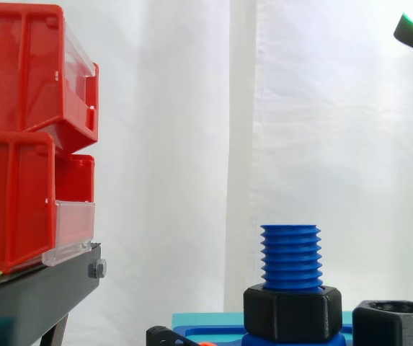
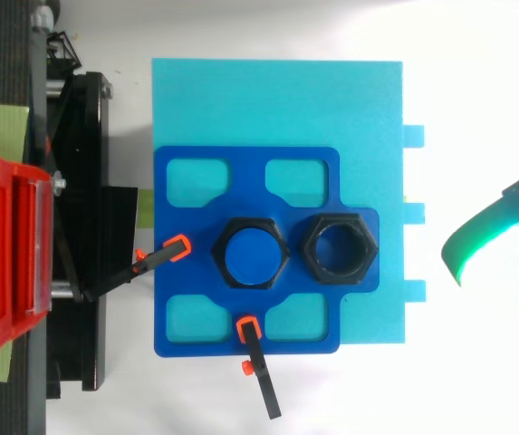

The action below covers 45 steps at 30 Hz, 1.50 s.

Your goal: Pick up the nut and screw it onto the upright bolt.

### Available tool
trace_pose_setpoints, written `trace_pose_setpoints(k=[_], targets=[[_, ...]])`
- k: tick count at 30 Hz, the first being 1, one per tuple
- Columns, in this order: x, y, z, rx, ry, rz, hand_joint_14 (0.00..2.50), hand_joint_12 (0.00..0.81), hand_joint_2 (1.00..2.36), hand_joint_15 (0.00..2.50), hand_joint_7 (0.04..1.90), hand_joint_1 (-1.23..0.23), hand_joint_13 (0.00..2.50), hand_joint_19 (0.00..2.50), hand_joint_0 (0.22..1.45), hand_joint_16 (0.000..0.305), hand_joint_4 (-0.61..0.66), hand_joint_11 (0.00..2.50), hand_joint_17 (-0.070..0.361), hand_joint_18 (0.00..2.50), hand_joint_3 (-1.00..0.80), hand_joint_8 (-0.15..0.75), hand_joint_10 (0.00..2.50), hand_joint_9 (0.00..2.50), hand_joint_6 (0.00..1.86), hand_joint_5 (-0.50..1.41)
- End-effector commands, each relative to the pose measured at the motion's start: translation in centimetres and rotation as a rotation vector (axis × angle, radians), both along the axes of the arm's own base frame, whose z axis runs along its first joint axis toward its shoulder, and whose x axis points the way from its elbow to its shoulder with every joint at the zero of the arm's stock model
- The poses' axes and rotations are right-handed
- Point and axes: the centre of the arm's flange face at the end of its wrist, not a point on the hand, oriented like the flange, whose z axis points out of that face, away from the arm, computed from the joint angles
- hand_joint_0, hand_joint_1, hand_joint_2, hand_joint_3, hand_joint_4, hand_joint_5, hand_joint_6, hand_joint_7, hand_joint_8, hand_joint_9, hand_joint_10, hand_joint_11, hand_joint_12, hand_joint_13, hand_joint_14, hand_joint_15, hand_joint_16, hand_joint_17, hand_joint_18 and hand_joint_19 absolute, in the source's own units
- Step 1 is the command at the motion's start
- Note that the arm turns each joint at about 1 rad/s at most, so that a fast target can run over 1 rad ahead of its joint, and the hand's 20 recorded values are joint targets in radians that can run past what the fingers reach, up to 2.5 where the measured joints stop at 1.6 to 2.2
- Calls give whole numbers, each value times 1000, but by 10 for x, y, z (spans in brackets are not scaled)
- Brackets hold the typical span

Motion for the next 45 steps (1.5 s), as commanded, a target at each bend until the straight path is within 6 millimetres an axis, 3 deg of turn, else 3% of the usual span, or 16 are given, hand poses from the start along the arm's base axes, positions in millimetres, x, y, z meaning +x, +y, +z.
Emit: trace_pose_setpoints(k=[1, 12, 16, 24, 29, 40, 45], targets=[[3, 4, -6, -49, 25, 5, 0, 370, 1000, 0, 729, -732, 455, 44, 552, 45, 222, 3, 102, 359, -500, 305, 0, 577, 502, -209], [17, 12, -31, -159, 74, 22, 0, 363, 1000, 0, 743, -837, 479, 34, 536, 44, 218, 21, 99, 402, -500, 293, 0, 587, 502, -203], [25, 15, -52, -240, 123, 31, 0, 359, 1000, 0, 746, -869, 477, 24, 530, 44, 221, 29, 99, 405, -500, 290, 0, 588, 502, -202], [29, 16, -53, -343, 130, 34, 0, 389, 1000, 0, 750, -930, 446, 8, 451, 49, 226, 7, 111, 381, -500, 299, 0, 536, 502, -210], [30, 16, -53, -463, 164, 26, 0, 392, 1000, 0, 750, -918, 434, 10, 438, 51, 228, 9, 114, 378, -500, 303, 0, 526, 502, -213], [41, 15, -85, -631, 256, -76, 0, 393, 1000, 0, 750, -882, 409, 0, 434, 51, 229, 7, 116, 349, -500, 305, 0, 509, 502, -216], [40, 12, -88, -675, 290, -161, 0, 392, 1000, 0, 748, -852, 405, 0, 437, 51, 229, 10, 116, 338, -500, 304, 0, 506, 502, -216]])
